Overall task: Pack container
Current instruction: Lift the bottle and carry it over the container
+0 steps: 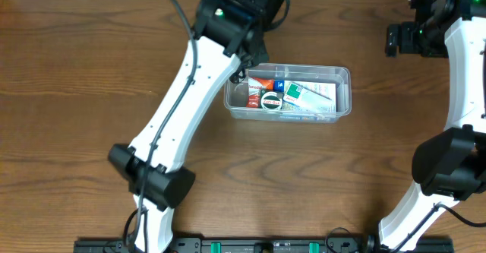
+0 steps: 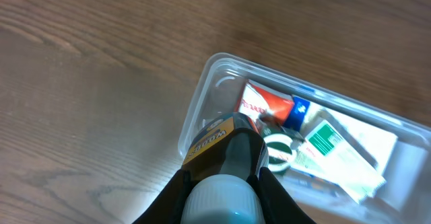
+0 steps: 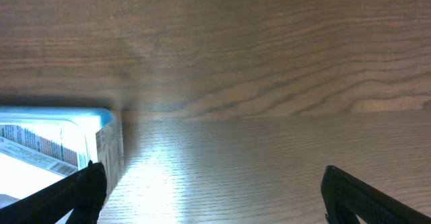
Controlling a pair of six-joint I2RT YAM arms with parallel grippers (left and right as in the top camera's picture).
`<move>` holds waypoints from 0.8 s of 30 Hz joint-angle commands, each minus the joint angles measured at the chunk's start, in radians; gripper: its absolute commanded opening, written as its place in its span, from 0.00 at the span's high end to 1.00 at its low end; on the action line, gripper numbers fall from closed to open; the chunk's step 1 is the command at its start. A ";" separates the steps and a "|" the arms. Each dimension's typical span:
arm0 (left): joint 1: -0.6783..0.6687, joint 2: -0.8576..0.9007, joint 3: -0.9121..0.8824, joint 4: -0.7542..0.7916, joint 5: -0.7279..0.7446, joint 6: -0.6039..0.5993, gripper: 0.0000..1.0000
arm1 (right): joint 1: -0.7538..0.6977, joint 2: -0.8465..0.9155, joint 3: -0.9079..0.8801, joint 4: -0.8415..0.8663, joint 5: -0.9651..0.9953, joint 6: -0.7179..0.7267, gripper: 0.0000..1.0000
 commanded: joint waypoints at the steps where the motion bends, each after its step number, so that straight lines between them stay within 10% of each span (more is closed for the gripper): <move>1: 0.003 0.056 0.011 0.006 -0.050 -0.059 0.94 | -0.003 -0.021 0.015 -0.001 0.000 0.011 0.01; 24: 0.034 0.259 0.006 0.075 -0.072 -0.241 0.94 | -0.003 -0.021 0.015 -0.001 0.000 0.011 0.01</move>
